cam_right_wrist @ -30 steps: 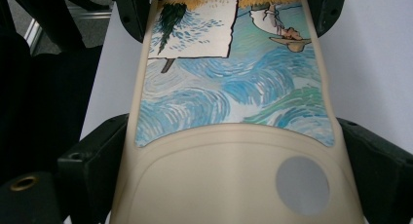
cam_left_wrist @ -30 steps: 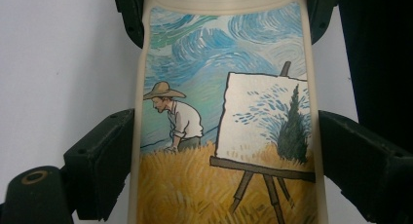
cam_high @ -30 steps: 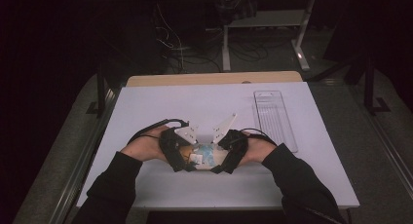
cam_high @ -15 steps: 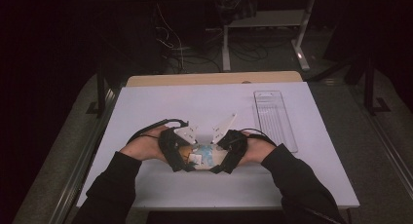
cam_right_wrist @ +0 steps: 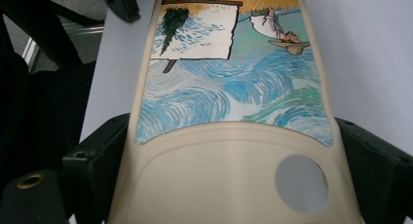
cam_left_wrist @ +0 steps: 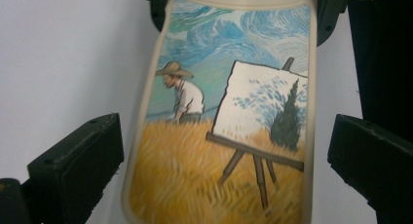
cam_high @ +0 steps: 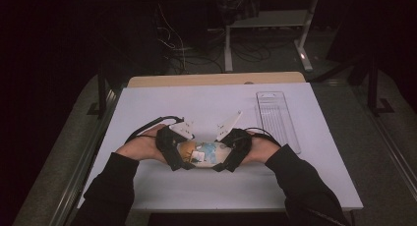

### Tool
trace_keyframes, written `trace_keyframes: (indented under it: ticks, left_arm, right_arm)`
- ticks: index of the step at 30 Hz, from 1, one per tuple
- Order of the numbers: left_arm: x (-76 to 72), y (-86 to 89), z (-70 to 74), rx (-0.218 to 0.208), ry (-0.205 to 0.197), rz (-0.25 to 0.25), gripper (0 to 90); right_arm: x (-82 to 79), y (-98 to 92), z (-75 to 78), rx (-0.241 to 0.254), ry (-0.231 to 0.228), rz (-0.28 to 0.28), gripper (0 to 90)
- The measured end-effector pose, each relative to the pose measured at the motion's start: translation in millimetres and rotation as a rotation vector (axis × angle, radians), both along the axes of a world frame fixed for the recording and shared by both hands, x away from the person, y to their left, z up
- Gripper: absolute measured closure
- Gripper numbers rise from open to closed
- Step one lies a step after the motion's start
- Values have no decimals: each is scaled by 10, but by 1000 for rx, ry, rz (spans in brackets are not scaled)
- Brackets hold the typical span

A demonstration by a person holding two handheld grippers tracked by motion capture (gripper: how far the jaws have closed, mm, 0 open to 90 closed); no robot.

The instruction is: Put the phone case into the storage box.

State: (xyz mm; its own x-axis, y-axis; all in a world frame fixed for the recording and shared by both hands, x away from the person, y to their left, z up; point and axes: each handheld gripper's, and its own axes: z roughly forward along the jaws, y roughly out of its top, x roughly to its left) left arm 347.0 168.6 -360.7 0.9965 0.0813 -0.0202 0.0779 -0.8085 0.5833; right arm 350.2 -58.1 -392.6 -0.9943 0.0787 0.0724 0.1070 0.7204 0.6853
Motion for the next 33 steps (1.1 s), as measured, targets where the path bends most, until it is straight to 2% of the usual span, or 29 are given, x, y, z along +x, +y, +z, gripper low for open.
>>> trace_keyframes:
  ticks: [3, 12, 18, 20, 25, 27, 30, 33]
  left_arm:
    - [23, 72, 31, -31, 9, 25, 0]
    - [62, 235, 47, -76, 22, 128, 0]
    - [71, 344, 32, -105, 5, 174, 0]
    - [69, 384, 12, -121, 2, 203, 0]
    - [53, 442, -63, -112, 3, 249, 0]
    - [37, 466, -100, -107, -11, 273, 0]
    - [27, 507, -150, -90, -22, 303, 0]
    - [4, 530, -206, -101, -13, 342, 0]
  right_arm:
    - [16, -26, 10, 4, 4, -12, 91]
    - [73, -148, 71, 18, -11, -49, 90]
    - [107, -227, 100, 26, -30, -80, 89]
    - [117, -247, 103, 33, -26, -92, 89]
    - [154, -305, 112, 32, -32, -121, 88]
    - [168, -336, 119, 33, -32, -136, 87]
    - [178, -380, 133, 32, -18, -171, 86]
    - [197, -420, 141, 37, -4, -201, 86]
